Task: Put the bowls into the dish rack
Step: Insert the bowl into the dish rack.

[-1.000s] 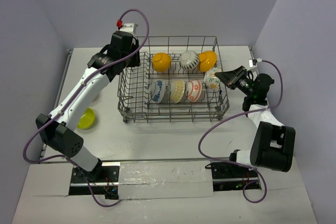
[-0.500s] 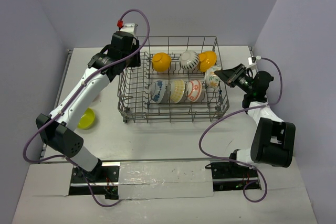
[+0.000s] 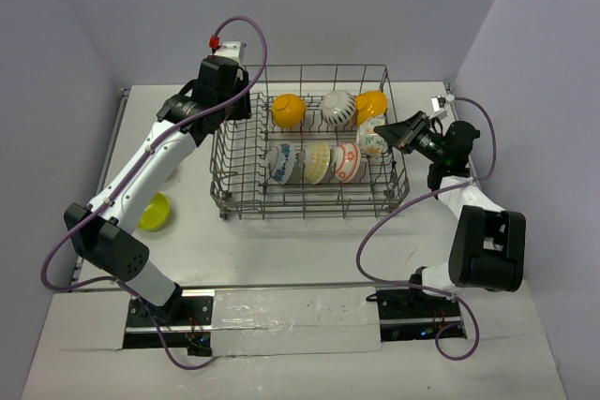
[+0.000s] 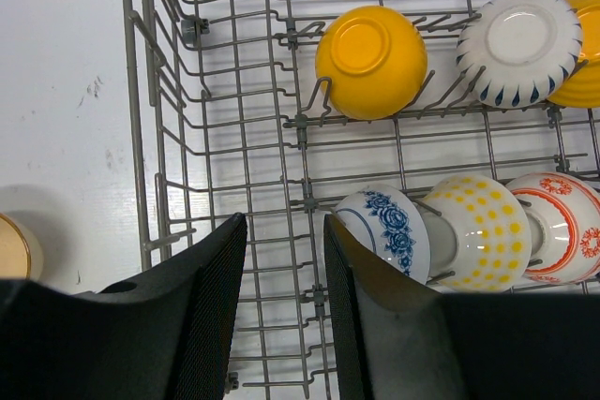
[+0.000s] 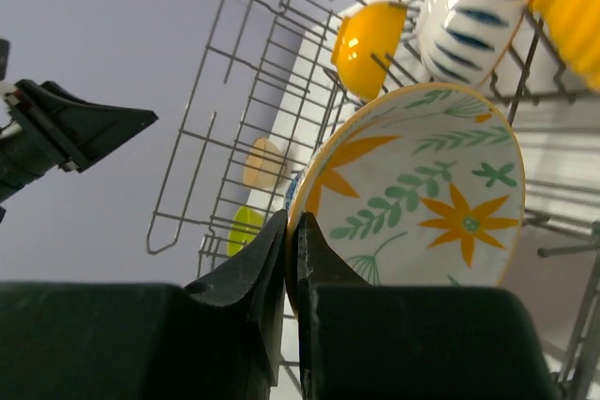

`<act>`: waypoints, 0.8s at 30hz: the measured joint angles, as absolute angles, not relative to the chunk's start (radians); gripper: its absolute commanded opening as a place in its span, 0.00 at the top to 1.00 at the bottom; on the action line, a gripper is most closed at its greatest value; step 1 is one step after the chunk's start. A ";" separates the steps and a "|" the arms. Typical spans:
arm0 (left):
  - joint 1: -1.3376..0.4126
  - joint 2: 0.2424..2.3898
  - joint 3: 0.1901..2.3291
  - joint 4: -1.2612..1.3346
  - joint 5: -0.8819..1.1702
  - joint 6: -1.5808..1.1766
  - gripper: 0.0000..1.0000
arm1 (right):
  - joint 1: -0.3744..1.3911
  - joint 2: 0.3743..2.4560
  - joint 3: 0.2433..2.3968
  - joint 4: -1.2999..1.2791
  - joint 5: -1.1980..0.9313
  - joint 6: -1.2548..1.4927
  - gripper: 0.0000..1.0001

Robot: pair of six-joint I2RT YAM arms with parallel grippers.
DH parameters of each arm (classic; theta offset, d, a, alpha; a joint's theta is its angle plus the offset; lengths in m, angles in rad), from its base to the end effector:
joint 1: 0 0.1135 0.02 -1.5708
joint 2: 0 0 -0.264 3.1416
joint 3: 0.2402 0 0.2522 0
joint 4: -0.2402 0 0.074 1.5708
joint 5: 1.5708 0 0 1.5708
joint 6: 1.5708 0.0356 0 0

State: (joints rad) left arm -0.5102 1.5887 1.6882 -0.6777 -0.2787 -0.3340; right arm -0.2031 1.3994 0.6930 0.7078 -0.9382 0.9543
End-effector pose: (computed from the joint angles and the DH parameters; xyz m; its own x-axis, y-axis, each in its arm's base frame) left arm 0.3130 -0.1639 0.4023 -0.5386 -0.0598 -0.8405 0.0973 0.9864 -0.1325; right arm 0.2950 -0.0314 0.2604 -0.5464 0.6051 -0.5791 -0.3889 0.4291 0.8153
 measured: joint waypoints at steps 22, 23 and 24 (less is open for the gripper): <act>-0.512 1.604 1.689 -0.678 -0.278 -0.334 0.57 | -0.189 1.373 0.705 0.518 -0.921 0.823 1.00; -0.512 1.607 1.688 -0.678 -0.278 -0.334 0.57 | -0.191 1.367 0.703 0.498 -0.916 0.814 1.00; -0.512 1.609 1.688 -0.678 -0.278 -0.334 0.57 | -0.191 1.360 0.699 0.482 -0.913 0.808 1.00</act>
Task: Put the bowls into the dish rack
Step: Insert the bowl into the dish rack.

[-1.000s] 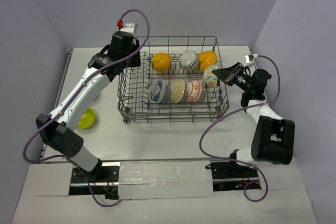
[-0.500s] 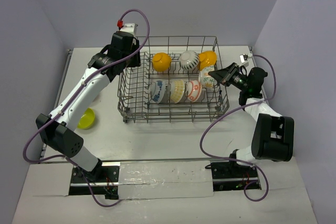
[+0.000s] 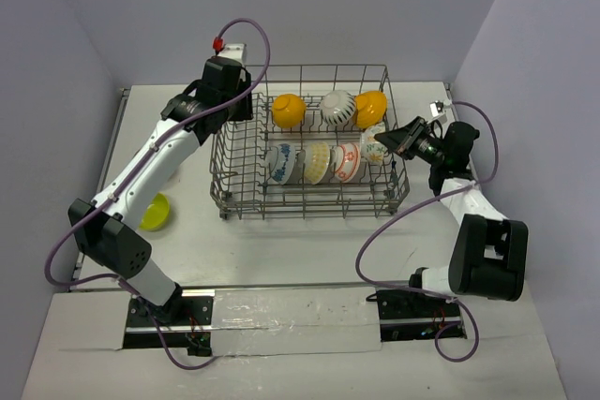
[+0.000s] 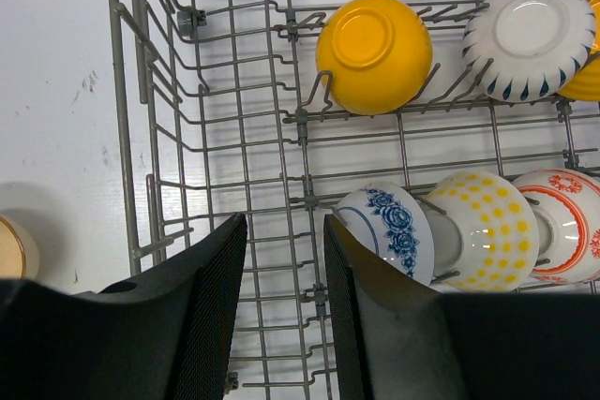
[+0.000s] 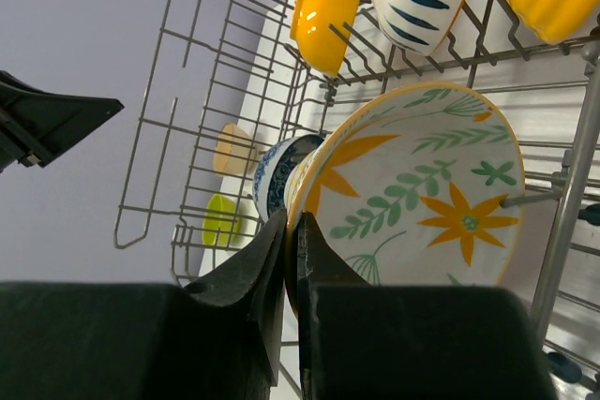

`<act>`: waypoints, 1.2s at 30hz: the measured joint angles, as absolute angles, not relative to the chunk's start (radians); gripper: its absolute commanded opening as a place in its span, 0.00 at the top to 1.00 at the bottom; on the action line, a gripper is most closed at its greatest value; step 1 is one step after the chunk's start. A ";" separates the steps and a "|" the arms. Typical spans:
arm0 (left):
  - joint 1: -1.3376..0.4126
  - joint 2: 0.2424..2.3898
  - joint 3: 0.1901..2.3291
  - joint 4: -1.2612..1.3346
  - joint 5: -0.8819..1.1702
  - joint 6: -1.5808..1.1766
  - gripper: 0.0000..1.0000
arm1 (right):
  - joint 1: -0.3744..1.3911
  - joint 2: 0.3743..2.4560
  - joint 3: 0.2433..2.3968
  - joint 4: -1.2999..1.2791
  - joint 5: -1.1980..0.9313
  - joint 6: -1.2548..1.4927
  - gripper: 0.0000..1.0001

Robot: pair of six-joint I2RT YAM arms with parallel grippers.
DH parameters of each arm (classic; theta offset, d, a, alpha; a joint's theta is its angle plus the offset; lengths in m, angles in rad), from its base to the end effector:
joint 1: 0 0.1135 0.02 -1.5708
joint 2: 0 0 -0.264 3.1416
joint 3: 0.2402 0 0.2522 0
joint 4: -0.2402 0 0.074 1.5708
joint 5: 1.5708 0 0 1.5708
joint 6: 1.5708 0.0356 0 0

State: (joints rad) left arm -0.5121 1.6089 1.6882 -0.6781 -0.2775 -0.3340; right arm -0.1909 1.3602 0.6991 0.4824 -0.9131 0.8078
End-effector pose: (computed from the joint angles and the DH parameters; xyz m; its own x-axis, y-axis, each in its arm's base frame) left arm 0.3176 -0.1674 0.3955 -0.5540 -0.0502 -0.8310 0.0978 0.9873 -0.1249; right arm 0.2893 -0.0272 0.2516 -0.5894 0.5639 -0.5784 -0.3221 0.4925 0.8085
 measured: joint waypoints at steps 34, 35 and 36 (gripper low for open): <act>-0.516 1.636 1.688 -0.680 -0.275 -0.334 0.57 | -0.235 1.253 0.645 0.257 -0.758 0.691 0.65; -0.516 1.636 1.688 -0.679 -0.275 -0.334 0.57 | -0.235 1.251 0.645 0.255 -0.752 0.686 0.64; -0.517 1.636 1.688 -0.680 -0.275 -0.334 0.57 | -0.235 1.247 0.645 0.250 -0.748 0.682 0.62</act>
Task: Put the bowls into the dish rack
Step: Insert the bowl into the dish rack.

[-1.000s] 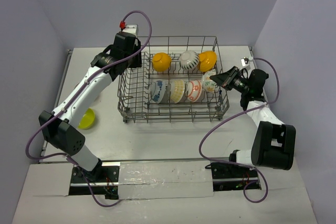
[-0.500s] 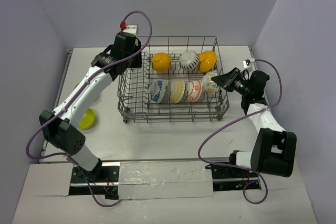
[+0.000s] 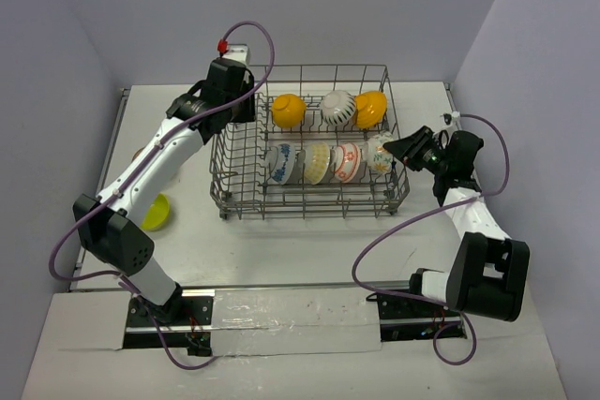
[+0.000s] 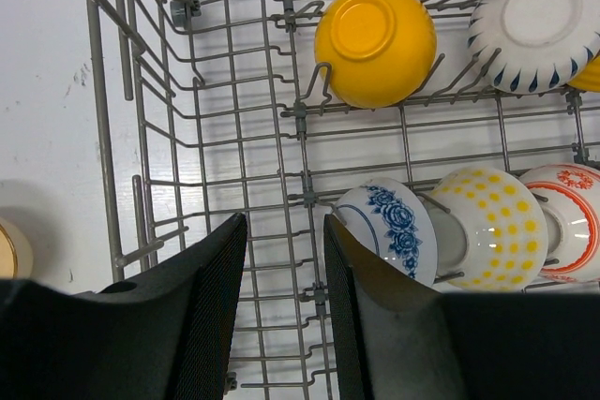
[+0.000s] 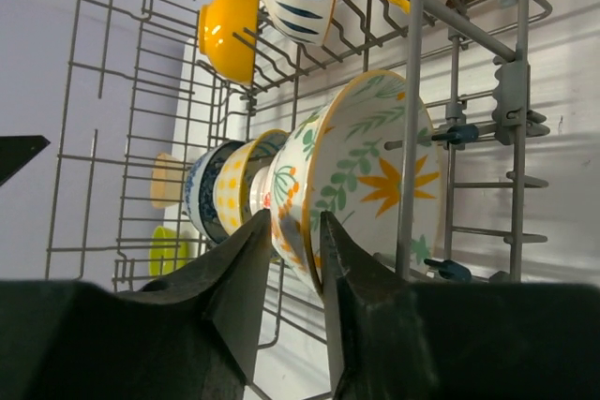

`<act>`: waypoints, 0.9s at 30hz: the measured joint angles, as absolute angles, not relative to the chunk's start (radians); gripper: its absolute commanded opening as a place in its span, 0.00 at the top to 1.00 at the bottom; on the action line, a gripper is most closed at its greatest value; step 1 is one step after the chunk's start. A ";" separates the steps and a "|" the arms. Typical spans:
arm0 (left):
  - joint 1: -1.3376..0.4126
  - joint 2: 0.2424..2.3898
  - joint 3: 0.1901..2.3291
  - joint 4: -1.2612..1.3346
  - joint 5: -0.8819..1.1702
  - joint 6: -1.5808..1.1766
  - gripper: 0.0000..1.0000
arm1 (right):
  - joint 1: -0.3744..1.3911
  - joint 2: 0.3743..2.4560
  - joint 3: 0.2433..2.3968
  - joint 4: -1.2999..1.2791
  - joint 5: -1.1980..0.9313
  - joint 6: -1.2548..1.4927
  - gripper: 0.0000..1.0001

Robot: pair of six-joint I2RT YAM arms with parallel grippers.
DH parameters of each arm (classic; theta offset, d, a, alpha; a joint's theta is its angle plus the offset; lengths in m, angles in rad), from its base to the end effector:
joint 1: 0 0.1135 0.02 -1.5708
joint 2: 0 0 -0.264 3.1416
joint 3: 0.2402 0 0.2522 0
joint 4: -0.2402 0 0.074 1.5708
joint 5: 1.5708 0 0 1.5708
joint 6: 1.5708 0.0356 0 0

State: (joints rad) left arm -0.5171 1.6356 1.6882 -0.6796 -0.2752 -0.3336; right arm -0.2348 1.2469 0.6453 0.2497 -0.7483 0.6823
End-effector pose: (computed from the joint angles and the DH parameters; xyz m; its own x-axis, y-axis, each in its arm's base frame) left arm 0.3231 -0.1726 0.3862 -0.5750 -0.0355 -0.8174 0.1018 0.9882 -0.1145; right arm 0.2642 -0.0383 0.2401 -0.5444 0.6054 -0.5807 -0.1384 0.6179 0.7740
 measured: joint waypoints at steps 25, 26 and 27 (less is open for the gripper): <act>-0.533 1.650 1.688 -0.682 -0.276 -0.334 0.57 | -0.227 1.224 0.806 -0.094 -0.605 0.582 0.38; -0.533 1.650 1.688 -0.682 -0.276 -0.333 0.57 | -0.226 1.224 0.810 -0.103 -0.601 0.580 0.38; -0.533 1.650 1.688 -0.682 -0.277 -0.333 0.57 | -0.226 1.224 0.814 -0.112 -0.598 0.578 0.38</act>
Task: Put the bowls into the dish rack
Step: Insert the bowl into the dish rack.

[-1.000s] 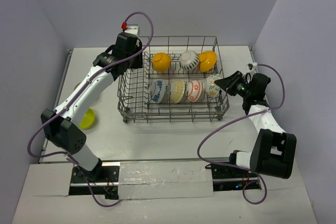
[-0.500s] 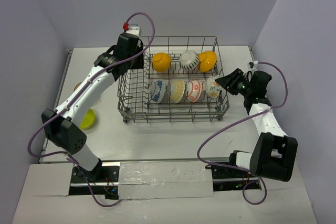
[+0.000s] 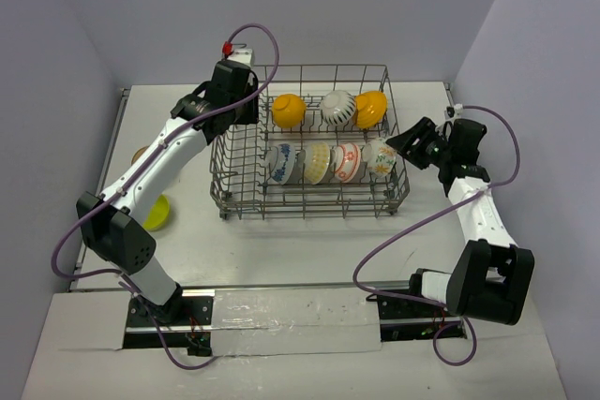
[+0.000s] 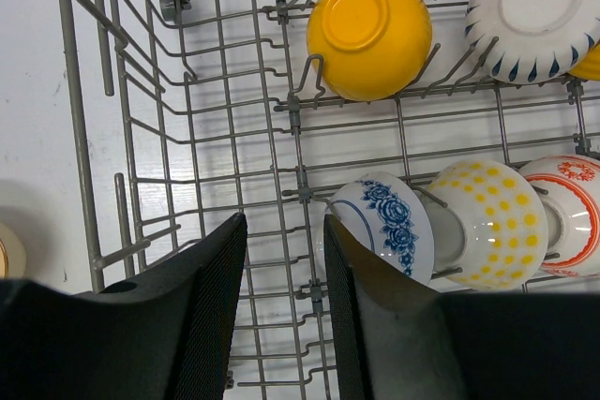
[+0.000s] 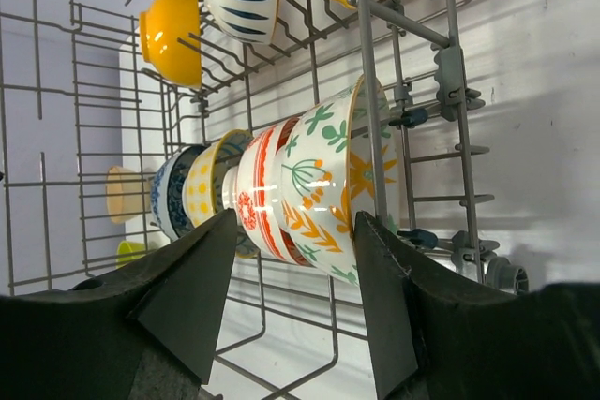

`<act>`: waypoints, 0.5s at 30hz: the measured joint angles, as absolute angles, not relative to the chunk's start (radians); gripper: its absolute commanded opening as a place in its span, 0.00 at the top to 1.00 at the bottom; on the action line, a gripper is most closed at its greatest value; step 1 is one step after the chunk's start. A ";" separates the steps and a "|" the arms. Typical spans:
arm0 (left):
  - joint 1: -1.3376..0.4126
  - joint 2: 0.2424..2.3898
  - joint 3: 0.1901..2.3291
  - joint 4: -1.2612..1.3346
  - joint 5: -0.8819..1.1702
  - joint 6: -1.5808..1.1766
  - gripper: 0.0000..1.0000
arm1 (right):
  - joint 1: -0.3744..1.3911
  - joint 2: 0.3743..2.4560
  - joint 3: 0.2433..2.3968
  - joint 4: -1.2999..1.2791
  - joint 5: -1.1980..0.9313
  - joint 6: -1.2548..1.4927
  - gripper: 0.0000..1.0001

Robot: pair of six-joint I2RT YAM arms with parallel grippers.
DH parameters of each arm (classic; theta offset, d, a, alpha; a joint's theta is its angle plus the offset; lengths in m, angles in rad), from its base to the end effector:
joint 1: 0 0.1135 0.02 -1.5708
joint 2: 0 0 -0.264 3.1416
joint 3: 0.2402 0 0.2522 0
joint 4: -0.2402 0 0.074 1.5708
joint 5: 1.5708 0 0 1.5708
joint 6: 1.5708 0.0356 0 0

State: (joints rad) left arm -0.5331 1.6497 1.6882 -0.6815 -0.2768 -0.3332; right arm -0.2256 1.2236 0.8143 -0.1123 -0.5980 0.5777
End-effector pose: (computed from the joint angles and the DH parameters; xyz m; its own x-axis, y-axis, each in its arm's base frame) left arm 0.3235 -0.1796 0.3812 -0.5863 -0.0193 -0.8099 0.1151 0.9876 -0.1069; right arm 0.2661 -0.0405 0.2678 -0.5657 0.5929 -0.5731 0.0215 0.7054 0.7085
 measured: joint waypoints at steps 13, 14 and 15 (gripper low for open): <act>-0.535 1.650 1.688 -0.682 -0.277 -0.332 0.57 | -0.223 1.224 0.859 -0.204 -0.561 0.563 0.38; -0.535 1.650 1.688 -0.682 -0.277 -0.331 0.56 | -0.222 1.224 0.862 -0.212 -0.556 0.563 0.38; -0.536 1.650 1.688 -0.682 -0.277 -0.330 0.56 | -0.222 1.224 0.866 -0.219 -0.553 0.563 0.38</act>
